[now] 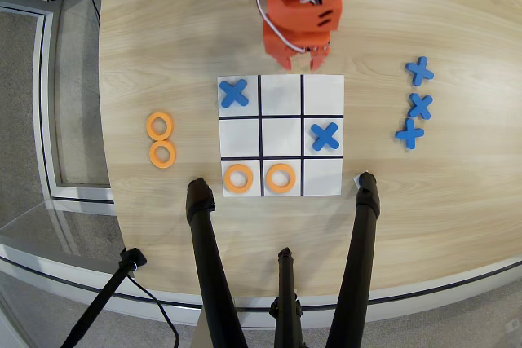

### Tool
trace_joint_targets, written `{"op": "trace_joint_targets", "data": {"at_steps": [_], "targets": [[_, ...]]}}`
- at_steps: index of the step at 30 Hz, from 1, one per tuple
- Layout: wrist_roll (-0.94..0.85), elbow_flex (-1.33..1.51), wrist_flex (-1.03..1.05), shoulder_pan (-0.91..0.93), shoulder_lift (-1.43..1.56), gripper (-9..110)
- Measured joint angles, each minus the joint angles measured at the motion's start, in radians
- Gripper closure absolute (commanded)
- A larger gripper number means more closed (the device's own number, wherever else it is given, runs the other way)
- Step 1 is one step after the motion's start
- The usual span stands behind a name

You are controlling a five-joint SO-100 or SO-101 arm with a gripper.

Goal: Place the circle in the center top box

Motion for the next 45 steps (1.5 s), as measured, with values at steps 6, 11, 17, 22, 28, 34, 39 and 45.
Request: {"op": "trace_joint_targets", "data": {"at_steps": [6,11,17,22,28,34,39,45], "targets": [[-0.003,0.196,0.091,-0.064,0.253,97],[-0.020,0.296,0.118,-0.071,0.400,102],[-0.021,0.313,0.153,-0.063,0.520,102],[-0.021,0.314,0.193,-0.011,0.575,102],[-0.021,0.314,0.232,0.132,0.641,102],[-0.021,0.314,0.245,0.370,0.638,101],[-0.021,0.314,0.253,0.693,0.643,101],[-0.021,0.314,0.253,1.160,0.655,101]]}}
